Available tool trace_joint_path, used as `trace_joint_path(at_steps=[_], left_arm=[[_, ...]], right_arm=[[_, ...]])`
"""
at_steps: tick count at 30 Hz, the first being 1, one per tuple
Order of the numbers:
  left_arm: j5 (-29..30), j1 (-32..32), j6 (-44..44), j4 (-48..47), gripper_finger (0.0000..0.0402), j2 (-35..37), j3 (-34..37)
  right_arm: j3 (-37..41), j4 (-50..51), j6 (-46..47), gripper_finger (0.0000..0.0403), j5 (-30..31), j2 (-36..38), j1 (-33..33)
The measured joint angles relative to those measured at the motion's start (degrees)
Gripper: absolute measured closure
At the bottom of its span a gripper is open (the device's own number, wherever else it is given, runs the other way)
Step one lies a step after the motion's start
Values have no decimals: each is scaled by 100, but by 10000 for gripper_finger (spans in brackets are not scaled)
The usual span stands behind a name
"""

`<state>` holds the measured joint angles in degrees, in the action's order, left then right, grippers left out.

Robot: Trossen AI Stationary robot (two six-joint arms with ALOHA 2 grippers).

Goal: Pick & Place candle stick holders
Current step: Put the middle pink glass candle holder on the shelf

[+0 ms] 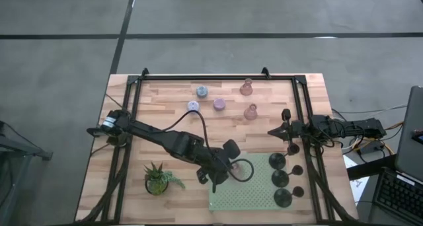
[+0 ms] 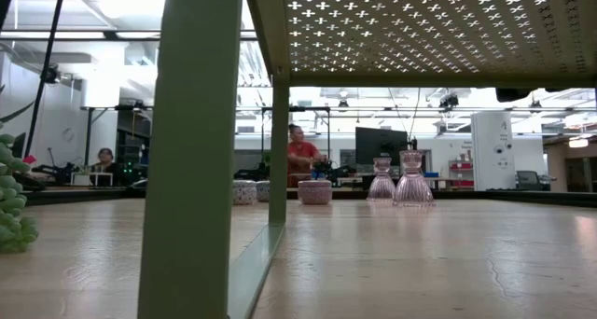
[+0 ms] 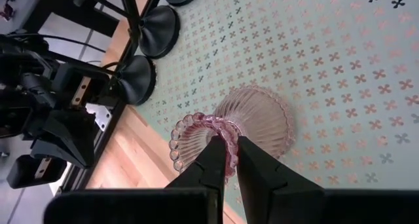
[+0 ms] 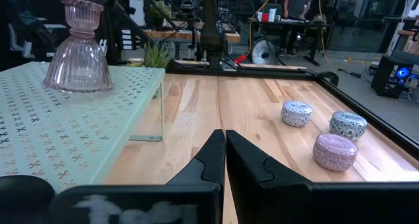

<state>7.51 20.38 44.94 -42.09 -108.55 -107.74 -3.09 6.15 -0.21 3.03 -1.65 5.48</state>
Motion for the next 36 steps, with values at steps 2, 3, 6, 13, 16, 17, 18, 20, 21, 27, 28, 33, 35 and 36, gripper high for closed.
trace_joint_path(at_steps=[2, 3, 6, 13, 16, 17, 18, 20, 21, 27, 28, 33, 35, 36], left_arm=[[-1, 0, -8, 32, 372, -1, 2], [-2, 0, -13, 52, 371, -3, 2], [-8, 0, -40, 120, 364, -7, 9], [-31, 9, -86, 194, 312, -7, 9], [-13, 9, -171, 279, 297, -7, 7], [-18, 9, -220, 279, 293, -7, -13], [-16, 9, -291, 281, 289, -7, -38], [20, 7, -447, 296, 283, 11, -102], [70, 7, -564, 304, 281, 38, -128], [303, 13, -1014, 184, 275, 289, -157], [309, 7, -1066, 183, 275, 338, -157], [525, -7, -1768, -13, 275, 549, -162], [552, -34, -2107, -312, 275, 572, -162], [552, -45, -2266, -471, 275, 573, -160]], right_arm=[[0, -2, 0, 394, 0, 0, 0], [0, 0, 0, 394, 0, 0, 0], [0, -2, 0, 394, 0, 0, 0], [0, 0, 0, 394, 0, 0, 0], [0, -2, 0, 394, 0, 0, 0], [0, -2, 0, 394, 0, 0, 0], [0, 0, 0, 394, 0, 0, 0], [0, -1, 0, 394, 2, 0, 0], [0, 0, 0, 394, 0, 0, 0], [0, 0, 0, 394, 0, 2, 0], [0, 2, 0, 394, 2, 1, 0], [0, -5, 0, 394, 7, 2, -2], [0, 0, 0, 394, 0, 2, 0], [0, -8, 0, 394, 5, 2, 0]])
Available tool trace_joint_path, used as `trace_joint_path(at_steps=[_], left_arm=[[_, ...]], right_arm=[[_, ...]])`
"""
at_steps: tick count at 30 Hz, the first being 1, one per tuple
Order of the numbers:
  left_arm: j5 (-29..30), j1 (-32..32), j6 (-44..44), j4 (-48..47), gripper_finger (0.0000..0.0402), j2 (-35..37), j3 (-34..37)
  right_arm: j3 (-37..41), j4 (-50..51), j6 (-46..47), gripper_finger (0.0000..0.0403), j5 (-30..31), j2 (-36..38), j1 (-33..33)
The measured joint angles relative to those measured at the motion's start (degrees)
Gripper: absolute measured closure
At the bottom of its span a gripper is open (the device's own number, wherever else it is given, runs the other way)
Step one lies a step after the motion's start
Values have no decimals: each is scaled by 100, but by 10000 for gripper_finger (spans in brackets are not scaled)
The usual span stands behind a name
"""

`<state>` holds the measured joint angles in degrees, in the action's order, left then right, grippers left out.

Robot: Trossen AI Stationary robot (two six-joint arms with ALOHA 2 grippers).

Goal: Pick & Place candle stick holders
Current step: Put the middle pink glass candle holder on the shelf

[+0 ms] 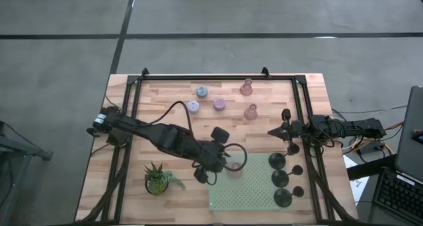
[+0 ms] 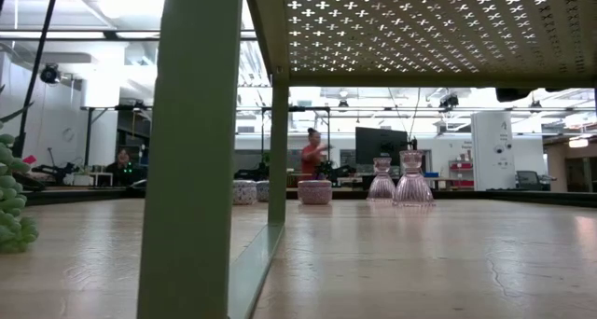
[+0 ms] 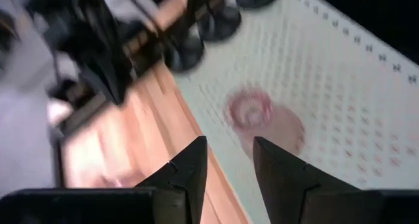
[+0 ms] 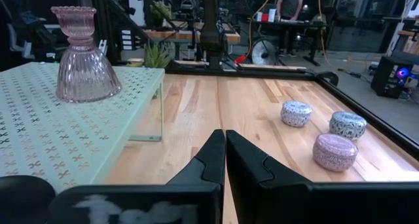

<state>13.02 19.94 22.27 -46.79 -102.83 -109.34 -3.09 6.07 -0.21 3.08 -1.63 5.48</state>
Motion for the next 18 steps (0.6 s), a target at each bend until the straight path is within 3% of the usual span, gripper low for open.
trace_joint_path(at_steps=[5, 11, 18], left_arm=[[-215, -58, -1052, -89, 275, 0, 328], [-234, -58, -1541, 63, 273, 13, 941], [-267, -63, -1787, 1492, 273, 13, 1851]], right_arm=[[0, 6, 0, 394, -3, 0, 0], [0, 6, 0, 394, -3, 0, 0], [0, 6, 0, 394, -4, 0, 0]])
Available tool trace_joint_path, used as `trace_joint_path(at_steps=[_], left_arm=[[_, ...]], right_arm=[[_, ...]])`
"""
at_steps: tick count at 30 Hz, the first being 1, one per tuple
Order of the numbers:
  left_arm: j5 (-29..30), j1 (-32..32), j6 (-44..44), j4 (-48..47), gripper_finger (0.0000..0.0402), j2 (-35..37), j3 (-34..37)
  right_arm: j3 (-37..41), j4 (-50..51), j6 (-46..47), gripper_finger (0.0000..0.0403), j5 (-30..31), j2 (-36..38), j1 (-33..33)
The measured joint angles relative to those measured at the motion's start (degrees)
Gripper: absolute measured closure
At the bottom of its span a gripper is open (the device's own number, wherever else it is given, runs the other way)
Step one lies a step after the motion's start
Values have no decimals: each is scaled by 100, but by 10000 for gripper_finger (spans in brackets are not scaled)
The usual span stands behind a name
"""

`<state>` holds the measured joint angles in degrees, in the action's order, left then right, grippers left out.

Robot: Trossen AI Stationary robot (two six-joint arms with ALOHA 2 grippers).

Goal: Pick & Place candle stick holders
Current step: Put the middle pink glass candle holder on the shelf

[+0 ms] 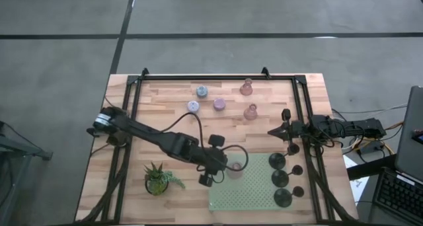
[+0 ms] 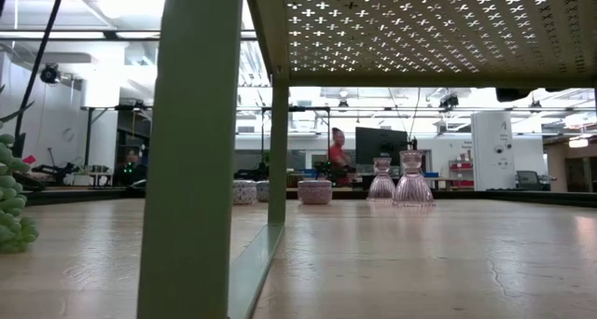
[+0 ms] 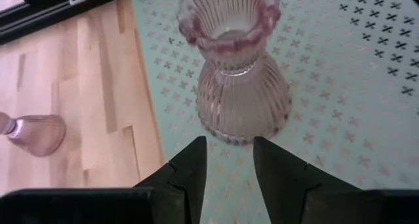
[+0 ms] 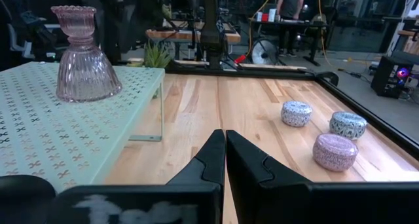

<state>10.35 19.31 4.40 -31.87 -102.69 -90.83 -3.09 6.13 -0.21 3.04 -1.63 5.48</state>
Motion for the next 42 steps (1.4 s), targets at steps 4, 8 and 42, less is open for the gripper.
trace_joint_path(at_steps=[4, 8, 42], left_arm=[[-70, -2, -9, 453, 273, 4, 285], [-384, -7, -13, 799, 273, 11, 458], [-979, -65, 157, 3461, 275, -313, 1141]], right_arm=[[0, 0, 0, 394, -1, 0, 0], [0, 0, 0, 394, -1, 0, 0], [0, -2, 0, 394, 3, -4, -2]])
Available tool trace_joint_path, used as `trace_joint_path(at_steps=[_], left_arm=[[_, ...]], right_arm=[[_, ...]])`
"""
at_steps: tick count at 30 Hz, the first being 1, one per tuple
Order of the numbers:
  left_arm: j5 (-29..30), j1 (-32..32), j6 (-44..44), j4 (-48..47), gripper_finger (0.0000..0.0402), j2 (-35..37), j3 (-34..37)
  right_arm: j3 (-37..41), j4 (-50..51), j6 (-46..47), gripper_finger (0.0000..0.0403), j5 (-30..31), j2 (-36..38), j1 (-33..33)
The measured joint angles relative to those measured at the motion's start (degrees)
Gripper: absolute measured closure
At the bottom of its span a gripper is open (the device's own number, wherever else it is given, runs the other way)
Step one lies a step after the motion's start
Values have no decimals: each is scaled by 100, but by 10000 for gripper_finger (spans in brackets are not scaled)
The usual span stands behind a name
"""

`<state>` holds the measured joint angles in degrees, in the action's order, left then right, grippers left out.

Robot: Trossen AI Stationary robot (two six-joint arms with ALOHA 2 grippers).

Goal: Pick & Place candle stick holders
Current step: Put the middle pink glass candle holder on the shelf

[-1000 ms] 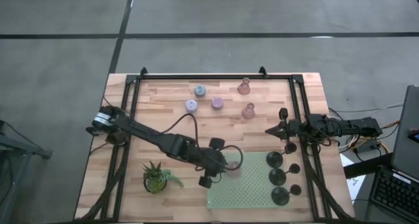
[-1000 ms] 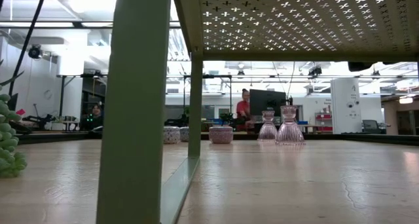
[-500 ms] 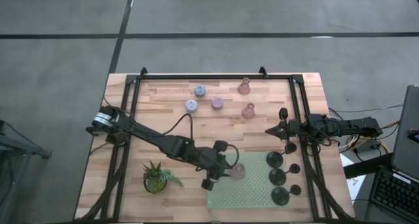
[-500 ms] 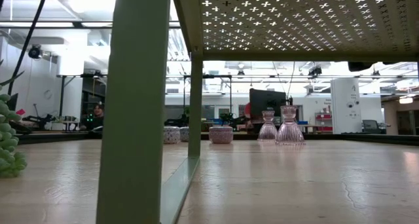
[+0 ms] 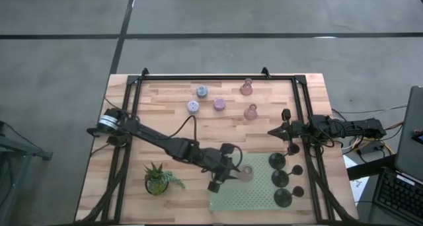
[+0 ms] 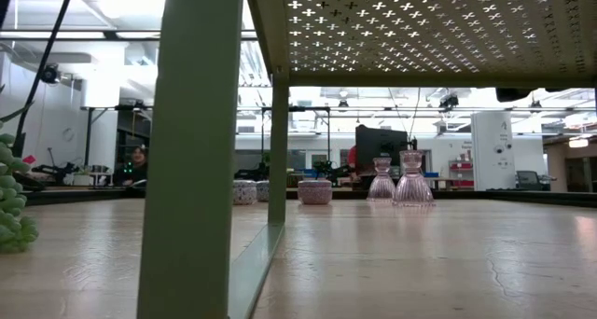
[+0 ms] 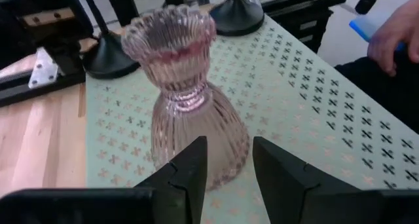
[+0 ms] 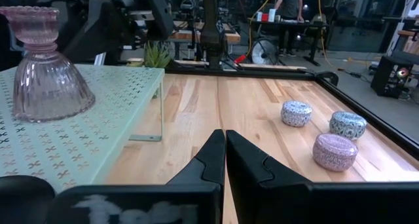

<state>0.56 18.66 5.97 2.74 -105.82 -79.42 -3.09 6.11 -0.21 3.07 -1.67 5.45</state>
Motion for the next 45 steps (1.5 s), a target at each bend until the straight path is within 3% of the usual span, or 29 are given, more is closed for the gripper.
trace_joint_path(at_steps=[10, 18, 31, 45], left_arm=[[-14, -305, 99, -27, 275, -20, -9], [-580, -410, 311, 153, 275, -50, -9], [-799, -427, 193, 700, 275, -399, -30], [-1293, -435, 131, 775, 275, -1095, -768]], right_arm=[[0, 4, 0, 394, -2, 4, 2], [0, 4, 0, 394, -4, 4, 2], [0, -2, 0, 394, -4, 4, 2], [-2, 2, 0, 394, -2, 4, 2]])
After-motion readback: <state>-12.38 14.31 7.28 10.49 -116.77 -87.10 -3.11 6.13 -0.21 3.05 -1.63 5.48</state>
